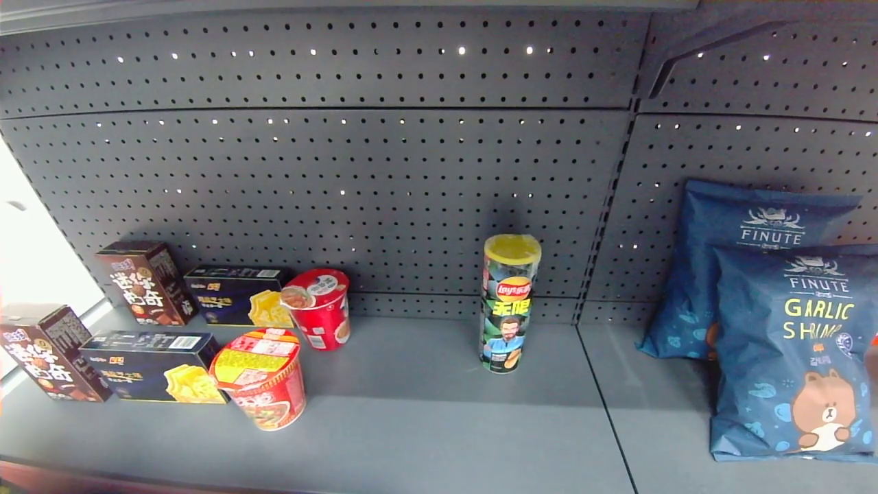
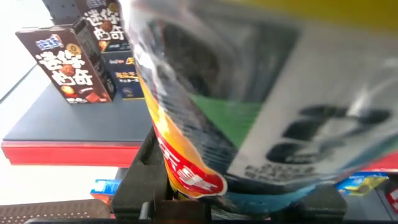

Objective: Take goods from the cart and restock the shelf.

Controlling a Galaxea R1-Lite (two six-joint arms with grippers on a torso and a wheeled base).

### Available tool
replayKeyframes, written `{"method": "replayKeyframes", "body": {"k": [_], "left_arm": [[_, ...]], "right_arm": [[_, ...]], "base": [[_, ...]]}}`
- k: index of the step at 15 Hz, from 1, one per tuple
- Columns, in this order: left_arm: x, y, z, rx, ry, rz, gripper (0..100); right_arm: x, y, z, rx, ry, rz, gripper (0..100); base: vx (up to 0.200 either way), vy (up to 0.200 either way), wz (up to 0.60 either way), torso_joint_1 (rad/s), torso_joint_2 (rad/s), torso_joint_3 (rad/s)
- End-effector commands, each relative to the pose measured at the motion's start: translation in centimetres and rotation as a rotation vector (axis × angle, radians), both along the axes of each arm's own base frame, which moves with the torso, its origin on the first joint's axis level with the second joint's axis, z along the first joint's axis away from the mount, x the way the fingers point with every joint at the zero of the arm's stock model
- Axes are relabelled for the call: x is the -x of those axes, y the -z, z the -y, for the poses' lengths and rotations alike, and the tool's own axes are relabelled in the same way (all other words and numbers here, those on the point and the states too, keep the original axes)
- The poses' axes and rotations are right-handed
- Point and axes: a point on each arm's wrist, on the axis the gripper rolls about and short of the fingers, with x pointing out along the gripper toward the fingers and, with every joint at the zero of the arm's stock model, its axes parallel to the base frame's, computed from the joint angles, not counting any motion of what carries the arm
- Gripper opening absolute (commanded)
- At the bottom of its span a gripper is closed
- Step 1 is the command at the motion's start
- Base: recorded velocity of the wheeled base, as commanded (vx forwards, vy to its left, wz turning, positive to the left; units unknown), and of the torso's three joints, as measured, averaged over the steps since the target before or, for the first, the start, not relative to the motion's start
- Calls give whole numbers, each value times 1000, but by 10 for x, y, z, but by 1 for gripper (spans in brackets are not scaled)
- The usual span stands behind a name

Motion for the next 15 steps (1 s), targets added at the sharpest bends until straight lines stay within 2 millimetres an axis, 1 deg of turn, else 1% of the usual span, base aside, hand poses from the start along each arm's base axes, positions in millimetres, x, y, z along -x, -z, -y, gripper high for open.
{"method": "replayKeyframes", "body": {"k": [1,2,3,4,5,6,7,9,10,12,15], "left_arm": [[-1,-3,0,3,7,3,0],[-1,-4,0,5,5,5,0],[-1,-5,0,5,14,7,0],[-1,-7,0,7,27,13,0],[-1,-8,0,8,30,12,0],[-2,-7,1,9,32,6,0],[-3,-7,1,9,36,-2,0],[-3,-8,1,10,46,1,0],[-3,-8,1,14,55,3,0],[-3,-8,1,15,55,1,0],[-6,-13,1,14,58,-7,0]], "right_arm": [[-47,-67,-7,84,-273,-124,100],[-59,-79,-11,91,-335,-136,100],[-78,-95,-20,92,-425,-138,100],[-92,-100,-30,86,-506,-137,100],[-98,-100,-36,78,-550,-143,100],[-116,-98,-56,23,-654,-185,100],[-126,-98,-66,-5,-702,-204,100],[-143,-96,-77,-12,-768,-218,100],[-164,-90,-86,-8,-777,-230,100],[-183,-82,-95,-6,-781,-230,100],[-233,-69,-105,41,-855,-218,100]], "base": [[0,0,0,0,0,0],[0,0,0,0,0,0],[0,0,0,0,0,0],[0,0,0,0,0,0],[0,0,0,0,0,0],[0,0,0,0,0,0],[0,0,0,0,0,0],[0,0,0,0,0,0],[0,0,0,0,0,0],[0,0,0,0,0,0],[0,0,0,0,0,0]]}}
